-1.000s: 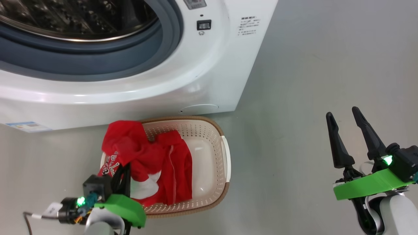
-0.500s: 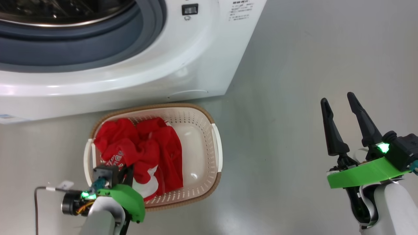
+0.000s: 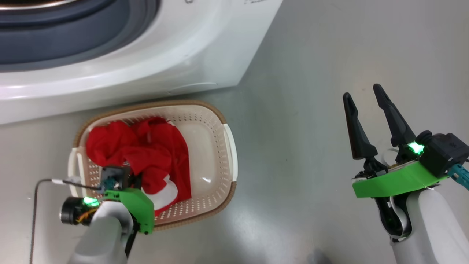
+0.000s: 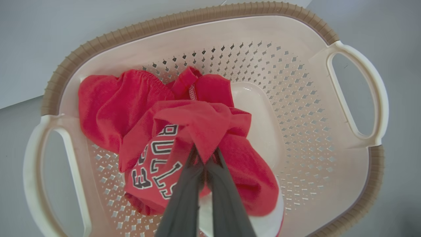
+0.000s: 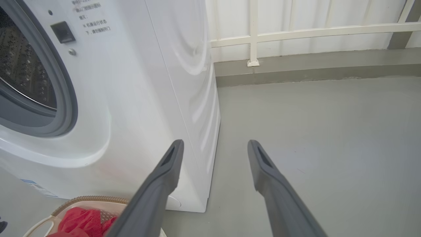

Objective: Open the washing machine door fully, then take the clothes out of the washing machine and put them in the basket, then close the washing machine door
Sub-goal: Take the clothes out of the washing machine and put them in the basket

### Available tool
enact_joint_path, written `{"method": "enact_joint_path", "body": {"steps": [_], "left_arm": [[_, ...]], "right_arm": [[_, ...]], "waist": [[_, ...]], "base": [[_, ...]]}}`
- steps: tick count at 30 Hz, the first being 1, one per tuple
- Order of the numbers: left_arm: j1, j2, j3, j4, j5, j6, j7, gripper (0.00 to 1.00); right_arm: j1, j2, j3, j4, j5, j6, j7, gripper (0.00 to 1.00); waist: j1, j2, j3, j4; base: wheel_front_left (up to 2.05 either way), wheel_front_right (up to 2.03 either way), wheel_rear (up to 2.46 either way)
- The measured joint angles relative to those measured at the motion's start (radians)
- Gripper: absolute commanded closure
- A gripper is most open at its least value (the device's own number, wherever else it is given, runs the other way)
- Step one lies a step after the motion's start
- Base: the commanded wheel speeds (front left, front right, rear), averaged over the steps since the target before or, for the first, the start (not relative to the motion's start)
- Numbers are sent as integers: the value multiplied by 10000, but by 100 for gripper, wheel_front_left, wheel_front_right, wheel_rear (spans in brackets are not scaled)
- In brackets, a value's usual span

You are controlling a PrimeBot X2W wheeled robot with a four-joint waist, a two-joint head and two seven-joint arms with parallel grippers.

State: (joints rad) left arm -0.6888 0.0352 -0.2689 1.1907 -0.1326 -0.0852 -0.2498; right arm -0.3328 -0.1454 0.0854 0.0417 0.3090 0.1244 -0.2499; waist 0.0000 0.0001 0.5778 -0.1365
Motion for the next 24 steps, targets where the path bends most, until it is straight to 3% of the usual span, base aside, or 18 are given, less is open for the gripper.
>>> {"method": "enact_joint_path", "body": {"steps": [18, 21, 23, 24], "left_arm": [[-1431, 627, -140, 986, 59, 121, 274, 100], [-1453, 635, -138, 999, 29, 134, 387, 85], [-1459, 635, -130, 1009, -113, 134, 385, 65], [-1465, 637, -125, 1014, -150, 134, 383, 61]], "right_arm": [[-530, 251, 337, -121, 0, 0, 0, 0], [-604, 249, 343, -142, 0, 0, 0, 0], [-604, 249, 343, -140, 0, 0, 0, 0], [-604, 249, 343, -138, 0, 0, 0, 0]], "waist": [[0, 0, 1150, -712], [0, 0, 1222, -782], [0, 0, 1221, -789], [0, 0, 1206, -782]], "base": [[0, 0, 0], [0, 0, 0], [0, 0, 0], [0, 0, 0]]}}
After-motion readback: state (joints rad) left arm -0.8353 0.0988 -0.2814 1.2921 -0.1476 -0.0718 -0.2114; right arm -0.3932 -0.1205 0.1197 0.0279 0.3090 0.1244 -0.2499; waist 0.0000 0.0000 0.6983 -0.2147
